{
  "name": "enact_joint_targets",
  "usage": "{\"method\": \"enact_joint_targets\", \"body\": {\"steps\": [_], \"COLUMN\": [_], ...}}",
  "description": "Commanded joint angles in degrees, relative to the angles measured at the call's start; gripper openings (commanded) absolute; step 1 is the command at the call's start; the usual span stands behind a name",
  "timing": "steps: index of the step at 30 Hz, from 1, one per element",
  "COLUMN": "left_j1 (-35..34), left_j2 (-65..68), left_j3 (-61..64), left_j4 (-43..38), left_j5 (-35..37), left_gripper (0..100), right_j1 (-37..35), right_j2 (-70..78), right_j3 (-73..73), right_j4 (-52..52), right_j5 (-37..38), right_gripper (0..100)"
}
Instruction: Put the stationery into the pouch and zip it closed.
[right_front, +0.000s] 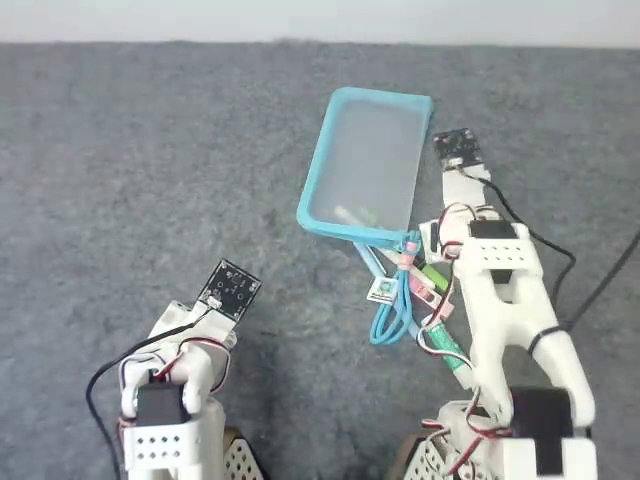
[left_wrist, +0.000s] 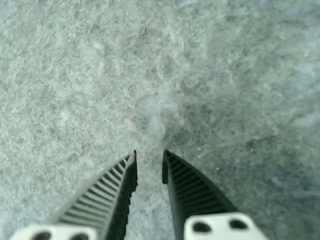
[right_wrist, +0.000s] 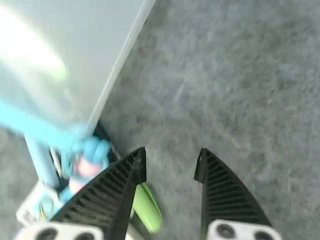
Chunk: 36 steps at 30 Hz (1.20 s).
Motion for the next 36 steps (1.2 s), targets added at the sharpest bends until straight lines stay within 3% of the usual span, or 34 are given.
{"method": "enact_joint_targets", "body": {"steps": [1, 6, 15, 22, 30, 36], "left_j1": [-0.2, 0.0, 0.0, 0.1, 0.0, 0.0], "left_j2": [-1.4, -1.4, -1.4, -1.4, -1.4, -1.4], "left_j3": [-0.3, -0.3, -0.3, -0.3, -0.3, -0.3], "left_j4": [0.7, 0.7, 0.7, 0.7, 0.7, 0.7], "left_j5": [-0.6, -0.6, -0.6, -0.6, -0.6, -0.6], "left_gripper": [8, 8, 8, 8, 8, 8], "right_j1": [-0.1, -2.5, -6.8, -7.3, -18.5, -18.9], "right_j2": [-0.3, 0.4, 4.1, -0.3, -4.0, -11.5], "right_j3": [-3.6, -3.3, -3.3, -2.6, -0.6, 3.3], "right_j4": [-4.1, -4.5, -3.9, 4.4, 8.9, 8.9], "right_j5": [-6.8, -13.1, -12.8, -12.8, -8.4, -9.8], "right_gripper": [17.7, 17.7, 17.3, 17.3, 17.3, 17.3]}}
